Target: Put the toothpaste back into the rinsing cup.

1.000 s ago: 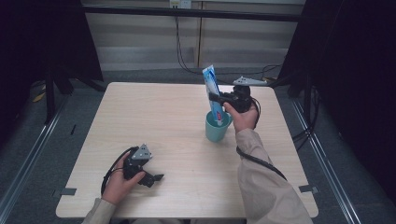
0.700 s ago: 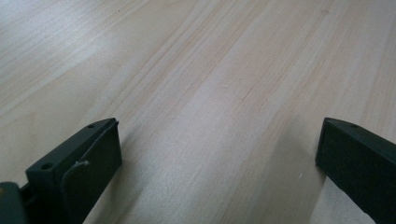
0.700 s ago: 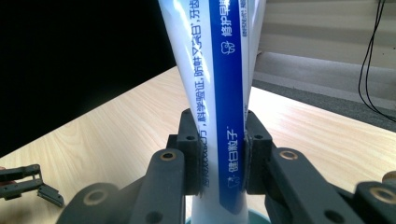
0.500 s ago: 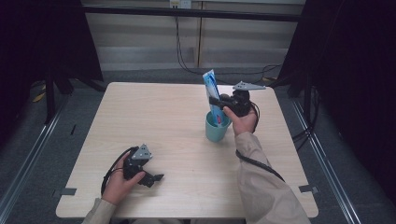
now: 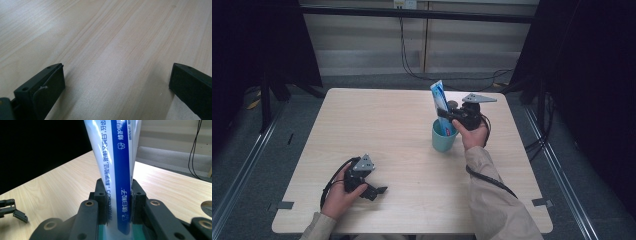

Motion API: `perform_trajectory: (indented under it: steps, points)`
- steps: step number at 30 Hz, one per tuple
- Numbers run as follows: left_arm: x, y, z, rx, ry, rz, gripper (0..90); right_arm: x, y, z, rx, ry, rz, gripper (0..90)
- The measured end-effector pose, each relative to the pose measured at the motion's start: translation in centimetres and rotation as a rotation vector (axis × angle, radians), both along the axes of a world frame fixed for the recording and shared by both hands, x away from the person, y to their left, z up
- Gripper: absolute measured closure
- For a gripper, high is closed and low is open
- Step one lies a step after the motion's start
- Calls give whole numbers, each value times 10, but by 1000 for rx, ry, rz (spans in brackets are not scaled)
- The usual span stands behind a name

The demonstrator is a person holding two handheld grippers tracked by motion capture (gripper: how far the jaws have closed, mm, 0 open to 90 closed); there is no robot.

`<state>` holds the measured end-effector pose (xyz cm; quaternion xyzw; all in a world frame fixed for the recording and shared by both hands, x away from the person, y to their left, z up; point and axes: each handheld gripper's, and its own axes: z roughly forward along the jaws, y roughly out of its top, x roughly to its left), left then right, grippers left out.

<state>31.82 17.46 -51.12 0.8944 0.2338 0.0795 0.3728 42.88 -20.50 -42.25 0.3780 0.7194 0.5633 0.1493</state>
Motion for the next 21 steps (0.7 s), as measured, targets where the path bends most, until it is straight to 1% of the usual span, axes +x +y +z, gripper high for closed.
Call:
perform_trajectory:
  steps: [8,14,20,21]
  points:
    - [0,0,0,0,0,0,0,-3,1,-9,-17,14,-9,729]
    - [0,0,0,1,0,0,0,-4,-2,-12,-39,25,-12,727]
    - [0,0,0,1,0,0,0,-6,-4,-13,-50,41,-25,721]
    - [0,0,0,1,1,0,0,-6,-4,-14,-51,40,-20,720]
